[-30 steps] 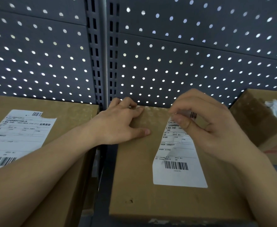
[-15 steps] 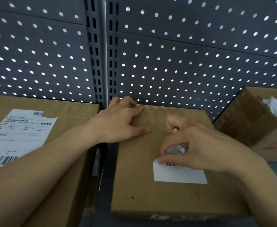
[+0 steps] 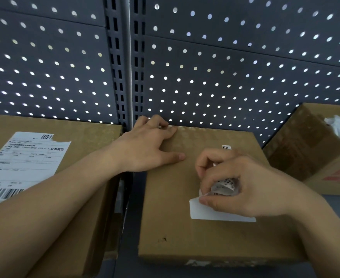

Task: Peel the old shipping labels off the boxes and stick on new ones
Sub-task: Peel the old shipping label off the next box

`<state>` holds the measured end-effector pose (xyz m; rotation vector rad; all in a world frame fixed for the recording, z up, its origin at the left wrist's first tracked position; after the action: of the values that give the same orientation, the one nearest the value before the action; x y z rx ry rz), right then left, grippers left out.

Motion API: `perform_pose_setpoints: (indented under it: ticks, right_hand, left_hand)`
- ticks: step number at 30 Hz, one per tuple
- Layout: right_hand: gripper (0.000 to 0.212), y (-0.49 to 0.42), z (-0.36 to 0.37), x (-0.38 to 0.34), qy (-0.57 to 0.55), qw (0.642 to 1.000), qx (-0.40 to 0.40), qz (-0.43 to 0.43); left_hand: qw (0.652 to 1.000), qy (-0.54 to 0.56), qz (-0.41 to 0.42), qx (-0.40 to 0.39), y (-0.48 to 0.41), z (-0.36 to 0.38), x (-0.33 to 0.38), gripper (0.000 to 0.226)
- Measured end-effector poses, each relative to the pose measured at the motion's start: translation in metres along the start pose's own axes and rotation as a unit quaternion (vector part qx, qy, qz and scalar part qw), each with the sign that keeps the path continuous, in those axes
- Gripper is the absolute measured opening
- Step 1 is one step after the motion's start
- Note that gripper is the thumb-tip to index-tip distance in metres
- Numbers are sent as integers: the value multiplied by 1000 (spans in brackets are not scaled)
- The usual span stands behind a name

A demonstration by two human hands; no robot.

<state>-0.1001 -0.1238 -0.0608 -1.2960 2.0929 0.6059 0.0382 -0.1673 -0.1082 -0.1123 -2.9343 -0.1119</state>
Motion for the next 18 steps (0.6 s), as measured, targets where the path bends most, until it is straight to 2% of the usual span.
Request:
perform_pose_setpoints:
  ticks: [9,18]
  right_hand:
    - [15,4,3,1,-81,997,-11,-2]
    - [16,4,5,8,-134,990,-7,35]
  left_hand:
    - [1000,9,-2,3,0,-1,0,85]
    - [1000,8,-6,5,1,-2,2,83]
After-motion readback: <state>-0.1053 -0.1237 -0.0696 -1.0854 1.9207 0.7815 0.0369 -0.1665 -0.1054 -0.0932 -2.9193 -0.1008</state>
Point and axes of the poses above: each hand's wrist, its own y-axis away from the middle knuckle, its own z-axis out of the palm, x = y × z, the point moved 10 cm from there along -y, towards the middle knuckle, and after that the axes turned 10 degrees about -y, right-handed, at the moved point
